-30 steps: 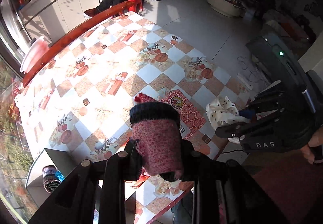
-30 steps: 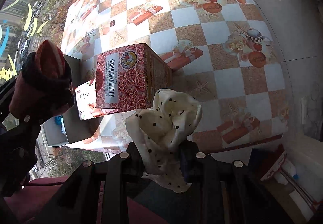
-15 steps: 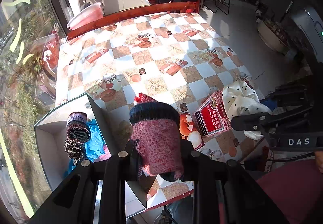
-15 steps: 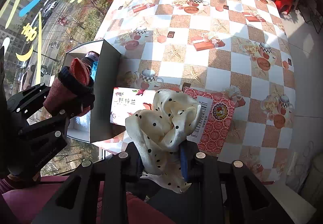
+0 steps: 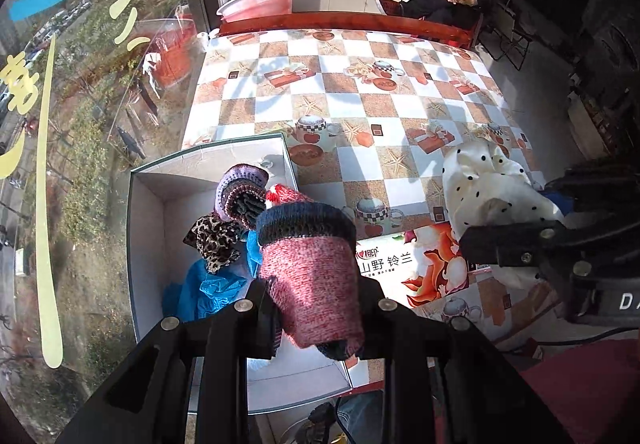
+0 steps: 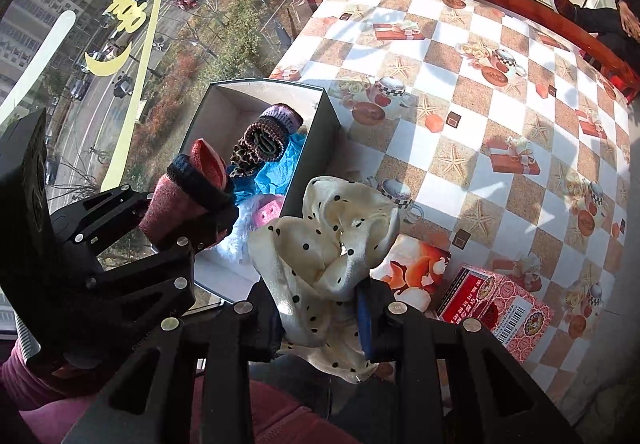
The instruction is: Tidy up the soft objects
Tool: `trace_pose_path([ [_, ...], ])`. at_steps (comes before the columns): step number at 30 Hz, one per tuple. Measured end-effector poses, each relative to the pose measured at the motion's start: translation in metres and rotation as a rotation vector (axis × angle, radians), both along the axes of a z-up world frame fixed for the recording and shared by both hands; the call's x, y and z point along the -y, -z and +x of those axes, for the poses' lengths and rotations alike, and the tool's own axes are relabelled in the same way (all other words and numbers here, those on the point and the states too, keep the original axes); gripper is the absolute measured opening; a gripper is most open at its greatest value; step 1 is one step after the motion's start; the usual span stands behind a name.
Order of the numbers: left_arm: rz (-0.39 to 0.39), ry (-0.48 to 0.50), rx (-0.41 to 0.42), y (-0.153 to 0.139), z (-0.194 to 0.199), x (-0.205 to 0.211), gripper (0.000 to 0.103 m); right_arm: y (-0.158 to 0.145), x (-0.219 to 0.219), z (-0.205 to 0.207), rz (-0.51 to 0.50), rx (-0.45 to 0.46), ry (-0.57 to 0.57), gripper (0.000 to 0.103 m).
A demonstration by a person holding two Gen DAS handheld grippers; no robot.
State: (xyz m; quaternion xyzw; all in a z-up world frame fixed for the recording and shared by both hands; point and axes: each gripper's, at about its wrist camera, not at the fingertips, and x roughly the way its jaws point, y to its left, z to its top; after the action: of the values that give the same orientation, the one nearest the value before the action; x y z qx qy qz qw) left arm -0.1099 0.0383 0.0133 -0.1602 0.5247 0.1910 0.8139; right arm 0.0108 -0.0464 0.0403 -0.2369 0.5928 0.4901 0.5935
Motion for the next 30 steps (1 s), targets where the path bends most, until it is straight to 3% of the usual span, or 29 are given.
trace_pose_path([
  [10, -0.007, -0.101, -0.028, 0.010, -0.029, -0.020, 0.028, 0.000, -0.040, -0.032, 0.003, -0.002, -0.102, 0.029],
  [17, -0.018, -0.159, -0.065, 0.021, -0.045, -0.031, 0.028, 0.022, -0.043, -0.040, -0.048, -0.069, -0.107, 0.029],
  [30, -0.050, -0.241, -0.127, 0.044, -0.069, -0.042, 0.028, 0.036, -0.057, -0.053, -0.090, -0.075, -0.162, 0.029],
])
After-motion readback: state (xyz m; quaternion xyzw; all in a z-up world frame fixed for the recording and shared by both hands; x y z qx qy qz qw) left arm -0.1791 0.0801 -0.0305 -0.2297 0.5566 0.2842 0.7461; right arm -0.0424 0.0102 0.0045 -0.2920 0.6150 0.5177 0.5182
